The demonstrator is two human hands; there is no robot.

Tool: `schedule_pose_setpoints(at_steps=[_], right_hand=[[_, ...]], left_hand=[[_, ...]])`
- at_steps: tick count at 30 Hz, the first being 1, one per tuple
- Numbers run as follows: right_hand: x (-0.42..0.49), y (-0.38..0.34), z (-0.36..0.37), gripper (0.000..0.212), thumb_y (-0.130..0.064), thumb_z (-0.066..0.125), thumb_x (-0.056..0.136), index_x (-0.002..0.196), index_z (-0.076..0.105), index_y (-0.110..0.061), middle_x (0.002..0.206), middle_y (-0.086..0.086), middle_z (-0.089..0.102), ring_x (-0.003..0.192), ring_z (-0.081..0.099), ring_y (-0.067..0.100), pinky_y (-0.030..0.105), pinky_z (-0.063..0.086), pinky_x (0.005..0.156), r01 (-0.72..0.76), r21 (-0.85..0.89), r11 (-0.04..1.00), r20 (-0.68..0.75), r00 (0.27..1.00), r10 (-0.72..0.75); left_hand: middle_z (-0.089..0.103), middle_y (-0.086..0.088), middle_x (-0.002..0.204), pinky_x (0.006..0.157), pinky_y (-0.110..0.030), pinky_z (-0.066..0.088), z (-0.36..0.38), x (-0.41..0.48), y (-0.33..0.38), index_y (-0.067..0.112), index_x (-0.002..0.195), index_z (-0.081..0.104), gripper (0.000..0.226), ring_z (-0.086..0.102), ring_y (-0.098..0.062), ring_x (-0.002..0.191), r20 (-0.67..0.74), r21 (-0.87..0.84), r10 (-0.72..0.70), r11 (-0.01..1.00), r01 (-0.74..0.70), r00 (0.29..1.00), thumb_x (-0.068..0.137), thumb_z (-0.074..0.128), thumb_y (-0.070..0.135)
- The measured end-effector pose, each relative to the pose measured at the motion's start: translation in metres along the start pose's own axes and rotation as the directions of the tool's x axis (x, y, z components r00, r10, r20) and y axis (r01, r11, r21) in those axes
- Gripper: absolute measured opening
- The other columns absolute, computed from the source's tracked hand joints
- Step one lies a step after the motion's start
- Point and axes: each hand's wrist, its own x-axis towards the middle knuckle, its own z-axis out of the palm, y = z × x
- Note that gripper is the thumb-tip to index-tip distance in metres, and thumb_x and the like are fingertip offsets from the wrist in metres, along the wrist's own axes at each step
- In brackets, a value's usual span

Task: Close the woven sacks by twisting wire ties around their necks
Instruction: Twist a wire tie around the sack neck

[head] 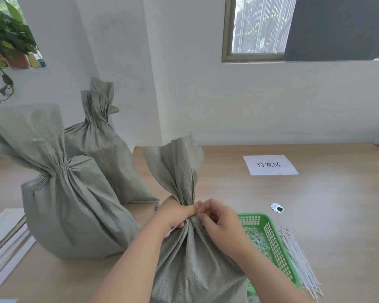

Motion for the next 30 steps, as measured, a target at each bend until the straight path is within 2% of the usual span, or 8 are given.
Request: schedule_pose_setpoints(at_steps=[3,5,9,14,17,23,26,30], right_hand=[[-0.003,-0.003,0.004,0.022,-0.007,0.06,0.09,0.085,0.07,-0.026,0.069,-0.011,0.066,0.061,0.056,0.006,0.018,0.044,0.062,0.081,-0.065,0.995,0.04,0.996,-0.078],[-0.006,-0.004,0.007,0.015,-0.012,0.065,0.085,0.08,0.07,-0.025,0.068,-0.011,0.065,0.061,0.055,0.005,0.019,0.044,0.061,0.117,-0.095,0.989,0.033,0.993,-0.114],[-0.01,-0.003,0.01,0.02,-0.035,0.079,0.069,0.074,0.064,-0.024,0.063,-0.011,0.055,0.058,0.049,0.005,0.015,0.039,0.056,0.15,-0.141,0.978,0.021,0.989,-0.149],[-0.01,-0.003,0.014,0.039,-0.058,0.076,0.066,0.069,0.056,-0.025,0.064,-0.013,0.053,0.06,0.046,0.0,0.013,0.033,0.056,0.16,-0.298,0.941,-0.027,0.984,-0.176],[-0.011,-0.004,0.017,0.026,-0.047,0.067,0.078,0.068,0.053,-0.028,0.066,-0.014,0.05,0.061,0.045,0.004,0.018,0.03,0.058,0.174,-0.351,0.92,-0.041,0.979,-0.201],[-0.01,-0.006,0.014,0.015,-0.02,0.057,0.086,0.079,0.07,-0.02,0.075,-0.009,0.066,0.07,0.058,-0.001,0.025,0.043,0.064,0.186,-0.226,0.956,0.022,0.982,-0.186],[-0.006,-0.012,0.006,0.019,-0.006,0.056,0.086,0.073,0.069,-0.006,0.072,-0.004,0.07,0.086,0.067,-0.004,0.028,0.046,0.066,0.104,-0.152,0.983,0.06,0.994,-0.096],[0.0,-0.015,-0.004,0.037,-0.007,0.054,0.088,0.052,0.048,-0.01,0.039,-0.013,0.042,0.043,0.043,-0.001,0.018,0.026,0.049,-0.055,-0.117,0.992,0.12,0.99,0.069]], left_hand=[[0.073,0.0,0.071,0.052,-0.022,0.052,-0.001,-0.003,0.004,0.013,0.088,0.075,0.048,0.063,-0.017,0.062,-0.031,0.051,-0.036,0.998,0.038,0.999,0.054,0.09,0.044],[0.078,-0.006,0.079,0.071,-0.037,0.063,-0.003,-0.001,0.006,0.012,0.085,0.078,0.058,0.072,-0.022,0.074,-0.027,0.088,-0.051,0.995,0.053,0.998,0.037,0.086,0.044],[0.078,-0.009,0.093,0.083,-0.036,0.059,-0.006,-0.005,0.016,0.008,0.09,0.077,0.033,0.072,-0.022,0.092,0.013,0.138,-0.056,0.989,0.054,0.998,0.063,0.089,0.024],[0.077,-0.008,0.085,0.081,-0.038,0.062,0.0,-0.008,0.014,0.01,0.087,0.075,0.054,0.072,-0.024,0.084,-0.035,0.116,-0.056,0.991,0.06,0.998,0.04,0.081,0.034],[0.072,-0.007,0.071,0.062,-0.034,0.053,0.004,-0.014,0.012,0.009,0.08,0.073,0.035,0.067,-0.023,0.069,-0.048,0.06,-0.06,0.996,0.063,0.997,0.047,0.071,0.022],[0.077,-0.007,0.09,0.084,-0.039,0.061,0.014,-0.015,0.0,0.015,0.088,0.074,0.02,0.071,-0.022,0.088,-0.128,-0.056,-0.016,0.998,0.009,0.992,0.069,0.078,0.015],[0.078,-0.01,0.093,0.064,-0.024,0.059,0.018,-0.018,-0.005,0.009,0.093,0.077,0.015,0.073,-0.015,0.076,-0.111,-0.246,-0.032,0.969,0.004,0.993,0.079,0.081,0.005],[0.077,-0.012,0.087,0.063,-0.024,0.056,0.021,-0.024,-0.01,0.003,0.088,0.075,0.006,0.072,-0.019,0.078,-0.029,-0.476,0.053,0.877,-0.06,0.998,0.087,0.073,-0.004]])
